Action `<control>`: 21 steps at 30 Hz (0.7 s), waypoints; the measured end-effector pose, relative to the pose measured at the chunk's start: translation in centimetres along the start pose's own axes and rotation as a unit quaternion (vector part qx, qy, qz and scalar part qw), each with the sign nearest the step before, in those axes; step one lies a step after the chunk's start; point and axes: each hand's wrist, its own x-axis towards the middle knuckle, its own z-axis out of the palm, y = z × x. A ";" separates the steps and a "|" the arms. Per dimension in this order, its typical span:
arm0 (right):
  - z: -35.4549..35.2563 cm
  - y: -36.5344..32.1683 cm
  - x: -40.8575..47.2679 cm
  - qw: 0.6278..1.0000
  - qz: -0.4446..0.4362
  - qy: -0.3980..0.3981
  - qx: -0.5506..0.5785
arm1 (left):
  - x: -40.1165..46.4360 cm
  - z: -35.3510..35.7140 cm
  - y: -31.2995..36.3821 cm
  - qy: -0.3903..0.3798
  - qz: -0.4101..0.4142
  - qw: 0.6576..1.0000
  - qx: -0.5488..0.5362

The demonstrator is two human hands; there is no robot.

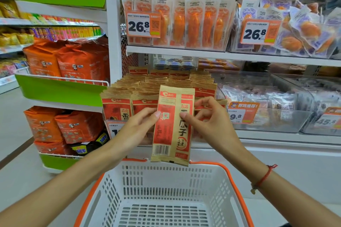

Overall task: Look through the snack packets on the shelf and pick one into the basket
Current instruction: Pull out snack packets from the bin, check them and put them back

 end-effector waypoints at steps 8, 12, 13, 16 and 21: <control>-1.0 0.7 0.7 0.996 -0.041 0.059 -0.056 | -0.5 0.7 -0.3 -0.035 0.015 0.998 0.050; -0.9 0.9 0.6 0.995 -0.067 0.067 -0.042 | -0.4 0.8 -0.3 -0.022 0.023 0.998 0.047; -0.9 0.8 0.6 0.995 -0.068 0.069 -0.037 | -0.4 0.8 -0.3 -0.022 0.023 0.998 0.045; -1.0 0.8 0.6 0.994 -0.072 0.081 -0.033 | -0.3 1.0 -0.2 -0.028 0.014 0.999 0.032; -1.0 1.0 0.5 0.993 -0.070 0.090 -0.012 | -0.5 1.0 -0.1 -0.071 -0.001 0.997 0.014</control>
